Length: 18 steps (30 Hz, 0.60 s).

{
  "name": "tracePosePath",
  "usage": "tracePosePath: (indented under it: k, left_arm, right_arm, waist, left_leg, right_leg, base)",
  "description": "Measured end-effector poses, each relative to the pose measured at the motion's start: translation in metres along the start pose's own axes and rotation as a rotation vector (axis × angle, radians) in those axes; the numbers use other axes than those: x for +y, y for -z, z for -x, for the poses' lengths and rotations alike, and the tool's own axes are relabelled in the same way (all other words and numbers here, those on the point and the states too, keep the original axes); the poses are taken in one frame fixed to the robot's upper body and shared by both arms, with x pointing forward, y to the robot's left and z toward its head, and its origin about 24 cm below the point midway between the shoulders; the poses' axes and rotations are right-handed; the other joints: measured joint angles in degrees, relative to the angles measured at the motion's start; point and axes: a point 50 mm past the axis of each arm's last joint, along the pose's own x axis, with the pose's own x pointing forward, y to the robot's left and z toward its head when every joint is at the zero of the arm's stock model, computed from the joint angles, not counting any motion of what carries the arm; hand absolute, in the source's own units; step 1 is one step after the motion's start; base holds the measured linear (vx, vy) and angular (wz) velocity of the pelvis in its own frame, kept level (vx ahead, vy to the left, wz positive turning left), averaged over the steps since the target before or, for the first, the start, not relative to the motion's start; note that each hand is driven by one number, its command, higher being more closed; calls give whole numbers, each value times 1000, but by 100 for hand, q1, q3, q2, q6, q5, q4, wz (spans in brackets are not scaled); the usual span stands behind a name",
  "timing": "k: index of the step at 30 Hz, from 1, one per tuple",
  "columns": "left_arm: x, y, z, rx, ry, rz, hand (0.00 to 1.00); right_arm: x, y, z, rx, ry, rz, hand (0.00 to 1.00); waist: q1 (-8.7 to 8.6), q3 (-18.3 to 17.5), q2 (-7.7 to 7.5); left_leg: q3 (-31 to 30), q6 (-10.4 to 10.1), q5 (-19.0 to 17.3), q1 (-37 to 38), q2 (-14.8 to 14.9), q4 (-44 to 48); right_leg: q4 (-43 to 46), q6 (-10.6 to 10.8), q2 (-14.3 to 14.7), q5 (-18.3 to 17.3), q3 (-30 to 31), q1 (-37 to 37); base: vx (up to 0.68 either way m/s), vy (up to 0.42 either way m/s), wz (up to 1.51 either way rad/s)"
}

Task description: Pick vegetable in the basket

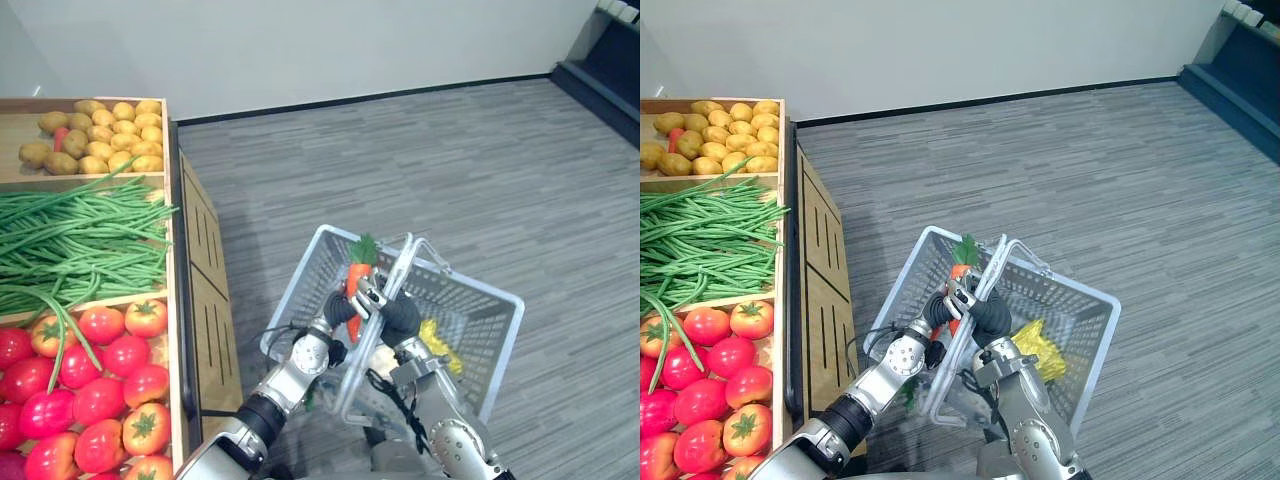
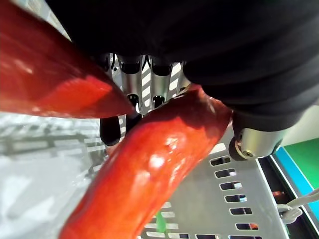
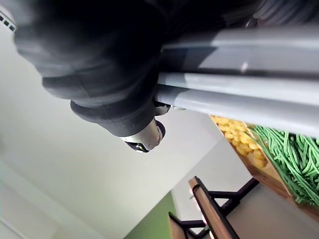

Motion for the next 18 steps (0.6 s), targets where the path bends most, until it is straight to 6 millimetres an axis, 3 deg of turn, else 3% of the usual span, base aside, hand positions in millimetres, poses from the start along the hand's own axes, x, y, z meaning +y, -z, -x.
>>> tracePosePath:
  k: [11,18]
  left_arm:
    - [-2,-24,7,-108,-19,115,0]
    - [19,-26,26,-137,-105,340,0]
  right_arm:
    - [-18,-21,1,-75,130,278,100]
    - [-47,-44,19,-121,319,476,100]
  waist:
    - [24,-8,12]
    - [74,-178,185]
  left_leg:
    - [-75,3,2,6,-11,-10]
    - [-197,4,5,25,-2,-44]
  right_leg:
    - [-28,2,-8,0,-123,57]
    - [-28,5,16,0,-362,130]
  base:
    - [-11,-17,3]
    - [-3,-42,10]
